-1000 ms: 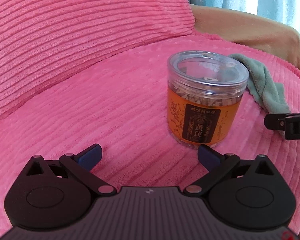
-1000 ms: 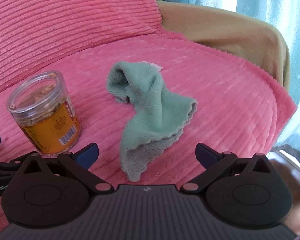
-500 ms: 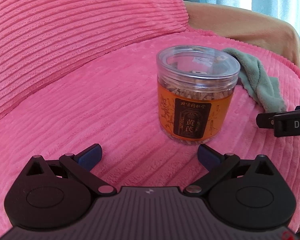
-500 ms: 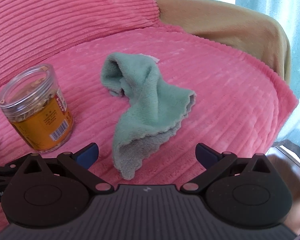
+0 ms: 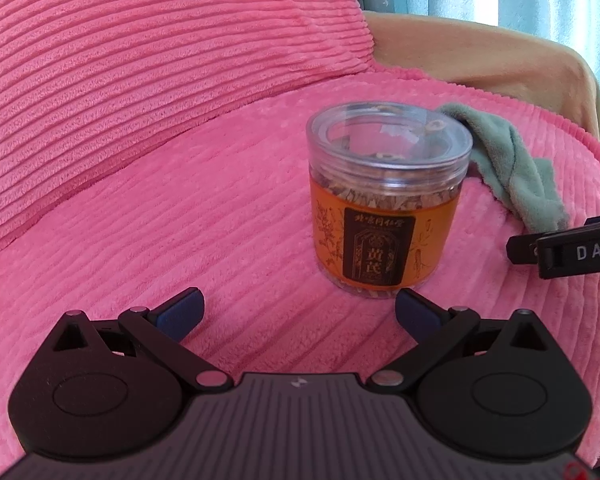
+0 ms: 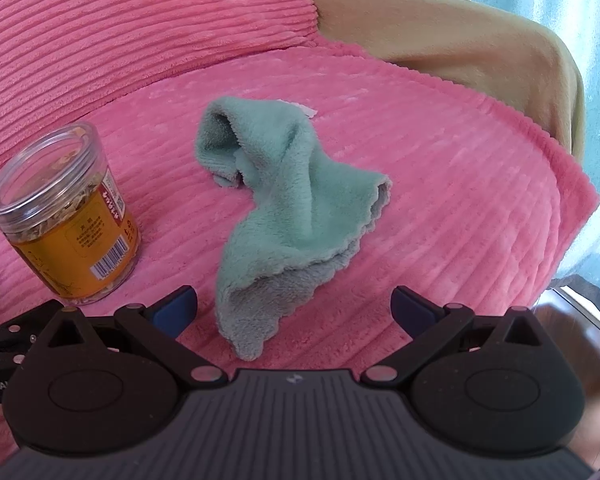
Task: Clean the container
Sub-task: 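Move the left tool toward the clear orange-labelled jar while the right tool approaches the green cloth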
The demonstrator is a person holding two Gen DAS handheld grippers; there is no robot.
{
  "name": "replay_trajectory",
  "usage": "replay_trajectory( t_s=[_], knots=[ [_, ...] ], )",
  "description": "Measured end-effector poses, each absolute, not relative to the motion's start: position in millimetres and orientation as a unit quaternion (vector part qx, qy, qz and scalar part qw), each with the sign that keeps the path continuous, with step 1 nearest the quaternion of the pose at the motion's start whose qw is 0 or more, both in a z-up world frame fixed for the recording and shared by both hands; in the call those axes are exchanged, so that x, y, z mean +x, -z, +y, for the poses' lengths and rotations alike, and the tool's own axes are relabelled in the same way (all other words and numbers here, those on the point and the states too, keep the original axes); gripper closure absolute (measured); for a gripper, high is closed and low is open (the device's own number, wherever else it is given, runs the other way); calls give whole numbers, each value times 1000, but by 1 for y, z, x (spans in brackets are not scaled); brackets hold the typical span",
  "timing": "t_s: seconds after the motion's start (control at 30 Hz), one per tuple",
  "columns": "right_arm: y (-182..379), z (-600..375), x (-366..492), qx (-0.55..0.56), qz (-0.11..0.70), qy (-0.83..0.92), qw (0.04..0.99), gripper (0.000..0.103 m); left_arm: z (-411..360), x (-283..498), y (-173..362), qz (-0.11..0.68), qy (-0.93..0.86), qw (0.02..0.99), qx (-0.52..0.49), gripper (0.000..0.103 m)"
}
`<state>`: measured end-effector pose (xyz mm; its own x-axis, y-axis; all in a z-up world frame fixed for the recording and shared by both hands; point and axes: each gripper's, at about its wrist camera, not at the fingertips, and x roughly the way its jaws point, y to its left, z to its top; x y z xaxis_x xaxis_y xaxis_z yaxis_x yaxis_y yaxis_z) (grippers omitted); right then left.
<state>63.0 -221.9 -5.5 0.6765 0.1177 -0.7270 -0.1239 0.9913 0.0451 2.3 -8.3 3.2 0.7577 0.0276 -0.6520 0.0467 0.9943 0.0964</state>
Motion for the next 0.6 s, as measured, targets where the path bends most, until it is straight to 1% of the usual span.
replay_trajectory(
  t_s=[0.6],
  knots=[
    [7, -234, 68, 0, 401, -69, 914, 1, -29, 11, -2, 342, 44, 937, 58, 1]
  ],
)
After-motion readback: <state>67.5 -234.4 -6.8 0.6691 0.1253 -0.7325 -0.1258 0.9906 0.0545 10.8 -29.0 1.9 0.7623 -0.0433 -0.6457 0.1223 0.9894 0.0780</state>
